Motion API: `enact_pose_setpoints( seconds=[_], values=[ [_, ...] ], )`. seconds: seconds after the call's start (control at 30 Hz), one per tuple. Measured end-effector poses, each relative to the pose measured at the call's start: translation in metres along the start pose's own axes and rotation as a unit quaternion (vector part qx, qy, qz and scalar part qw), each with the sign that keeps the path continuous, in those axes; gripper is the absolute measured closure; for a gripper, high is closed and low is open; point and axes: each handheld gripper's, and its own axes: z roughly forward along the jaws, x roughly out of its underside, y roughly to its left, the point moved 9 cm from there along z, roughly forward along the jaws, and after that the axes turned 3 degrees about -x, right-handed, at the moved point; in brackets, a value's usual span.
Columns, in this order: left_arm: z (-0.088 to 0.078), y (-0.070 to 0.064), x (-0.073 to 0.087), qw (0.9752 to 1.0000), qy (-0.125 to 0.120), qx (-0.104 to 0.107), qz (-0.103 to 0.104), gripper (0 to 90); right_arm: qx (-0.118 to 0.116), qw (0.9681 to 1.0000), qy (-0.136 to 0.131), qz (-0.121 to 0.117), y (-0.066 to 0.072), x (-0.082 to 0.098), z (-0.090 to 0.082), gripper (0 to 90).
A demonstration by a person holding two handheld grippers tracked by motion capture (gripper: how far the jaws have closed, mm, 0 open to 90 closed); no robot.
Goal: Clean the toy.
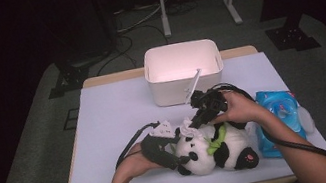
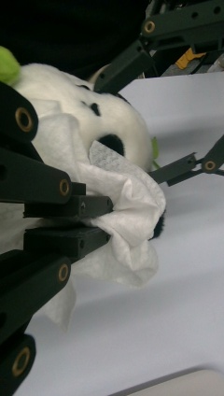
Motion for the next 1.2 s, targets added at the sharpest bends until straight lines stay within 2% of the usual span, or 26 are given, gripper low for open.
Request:
enact_pose_setpoints(
  seconds=[0.23, 0.37, 0.7, 1.0, 1.2],
  values=[
    [0.001, 0.001, -0.001, 1.0, 0.0, -0.004, 0.002, 25.8, 0.011, 0.9999, -0.011, 0.002, 0.005, 0.021, -0.016, 84.7],
    [0.002, 0.001, -0.002, 1.0, -0.001, -0.004, 0.0, 25.9, 0.013, 0.9997, -0.016, 0.01, 0.013, 0.029, -0.022, 84.6],
    [0.004, 0.004, -0.002, 0.9999, -0.002, -0.009, -0.008, 25.8, 0.007, 0.9994, -0.032, -0.014, 0.031, 0.025, -0.023, 84.7],
    [0.005, 0.006, -0.003, 0.9997, -0.006, -0.014, -0.018, 25.6, 0.001, 0.9986, -0.028, -0.044, 0.05, 0.016, -0.021, 84.6],
    [0.006, 0.006, -0.003, 0.9996, -0.008, -0.015, -0.021, 24.8, 0.012, 0.9988, -0.024, -0.042, 0.051, 0.022, -0.02, 84.6]
  ],
)
